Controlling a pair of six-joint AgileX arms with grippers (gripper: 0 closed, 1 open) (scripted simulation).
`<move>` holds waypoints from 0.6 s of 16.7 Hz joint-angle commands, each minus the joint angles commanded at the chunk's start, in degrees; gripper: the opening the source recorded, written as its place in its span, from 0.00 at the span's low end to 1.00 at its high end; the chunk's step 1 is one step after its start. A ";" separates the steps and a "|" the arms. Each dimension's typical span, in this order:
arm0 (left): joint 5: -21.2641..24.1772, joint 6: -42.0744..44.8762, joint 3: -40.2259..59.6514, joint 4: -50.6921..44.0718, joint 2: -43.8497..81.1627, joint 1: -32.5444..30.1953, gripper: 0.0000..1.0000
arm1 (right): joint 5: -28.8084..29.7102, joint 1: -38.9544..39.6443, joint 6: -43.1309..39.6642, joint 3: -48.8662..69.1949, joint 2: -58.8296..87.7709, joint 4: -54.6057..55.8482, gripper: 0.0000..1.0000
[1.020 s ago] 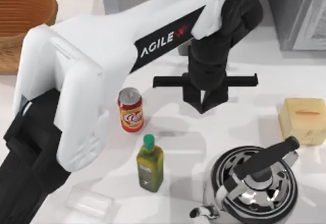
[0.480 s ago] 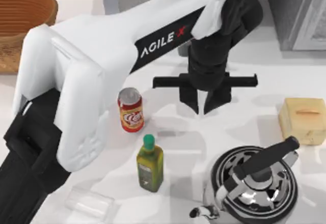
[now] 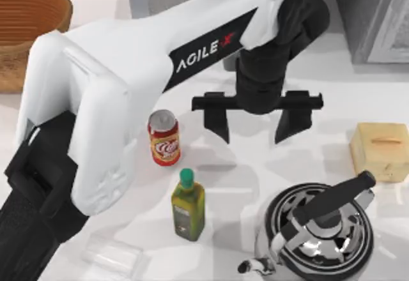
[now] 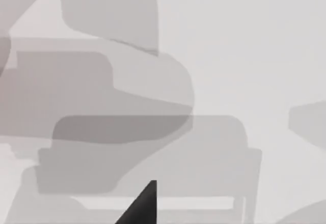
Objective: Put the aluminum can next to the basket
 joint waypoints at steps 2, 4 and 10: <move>0.00 0.00 0.00 0.00 0.00 0.00 1.00 | 0.00 0.00 0.00 0.00 0.00 0.00 1.00; 0.00 0.00 0.00 0.00 0.00 0.00 1.00 | 0.00 0.00 0.00 0.00 0.00 0.00 1.00; 0.29 0.06 0.53 -0.56 0.19 0.26 1.00 | 0.00 0.00 0.00 0.00 0.00 0.00 1.00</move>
